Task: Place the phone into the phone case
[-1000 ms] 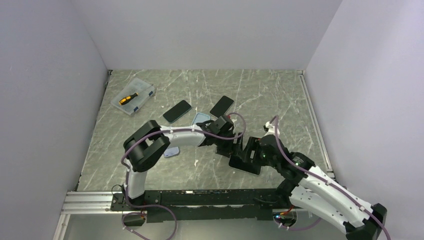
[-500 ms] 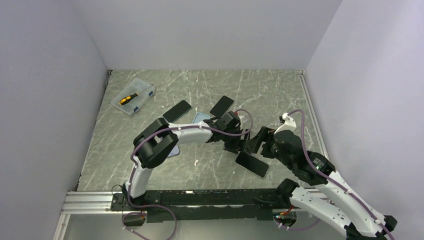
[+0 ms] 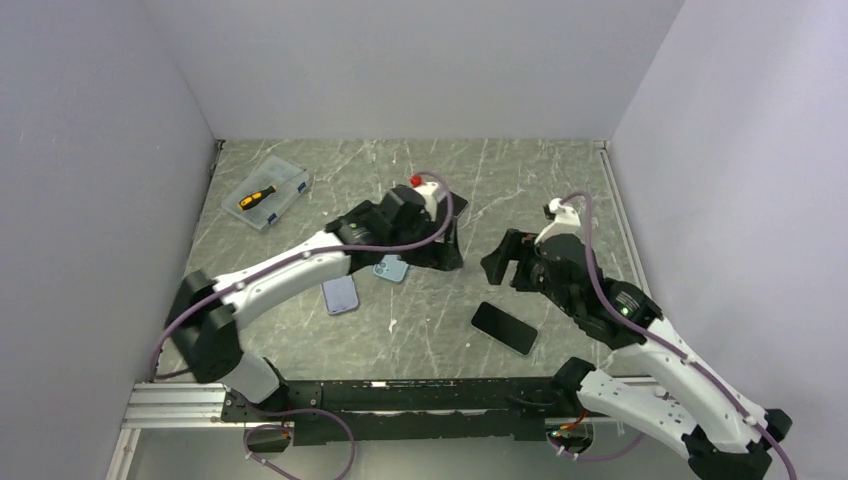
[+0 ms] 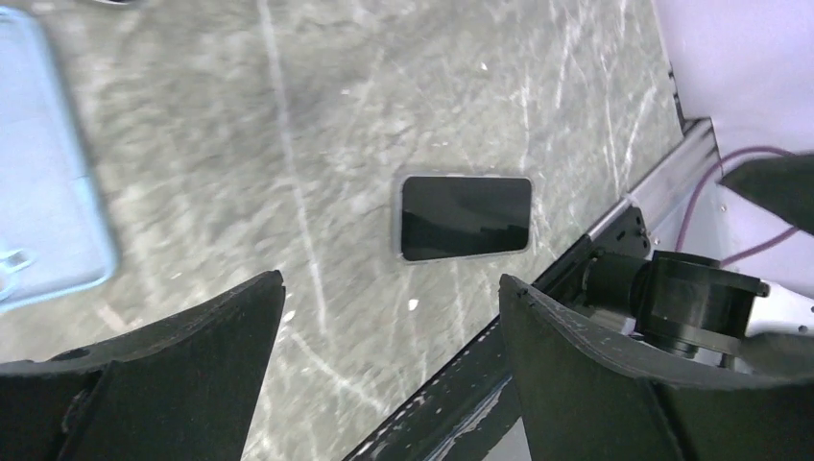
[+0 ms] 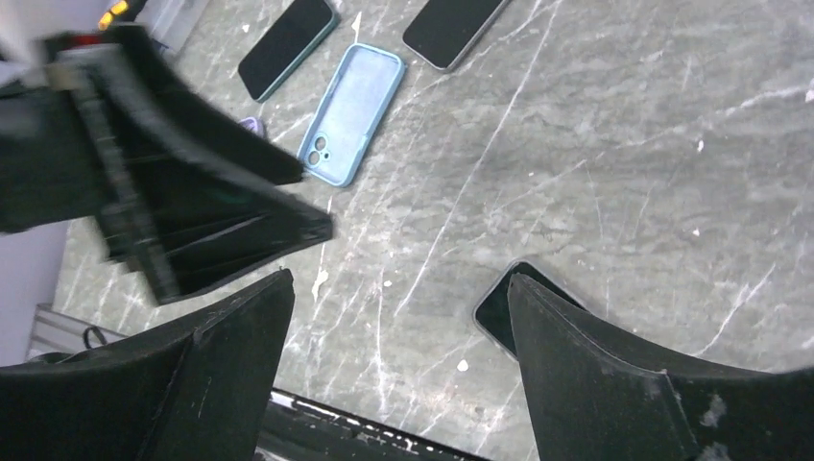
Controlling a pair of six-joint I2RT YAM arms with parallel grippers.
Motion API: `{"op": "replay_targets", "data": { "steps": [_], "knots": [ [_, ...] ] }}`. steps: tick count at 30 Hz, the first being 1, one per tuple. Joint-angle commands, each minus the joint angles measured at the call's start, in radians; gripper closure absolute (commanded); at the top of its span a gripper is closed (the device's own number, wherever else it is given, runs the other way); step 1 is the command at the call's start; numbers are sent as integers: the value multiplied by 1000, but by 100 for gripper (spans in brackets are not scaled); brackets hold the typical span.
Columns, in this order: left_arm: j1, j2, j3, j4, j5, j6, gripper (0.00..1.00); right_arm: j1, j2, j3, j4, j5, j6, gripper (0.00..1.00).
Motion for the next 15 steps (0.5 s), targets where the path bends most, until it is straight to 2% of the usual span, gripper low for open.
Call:
{"op": "replay_targets", "data": {
  "steps": [1, 7, 15],
  "knots": [
    [28, -181, -69, -126, -143, 70, 10, -4, 124, 74, 107, 12, -97, 14],
    [54, -417, -126, -253, -272, 109, 5, -22, 370, 172, 172, -82, -176, 12],
    [71, -673, -207, -371, -363, 117, 2, -42, 644, 280, 264, -165, -221, 12]
  ]
}}
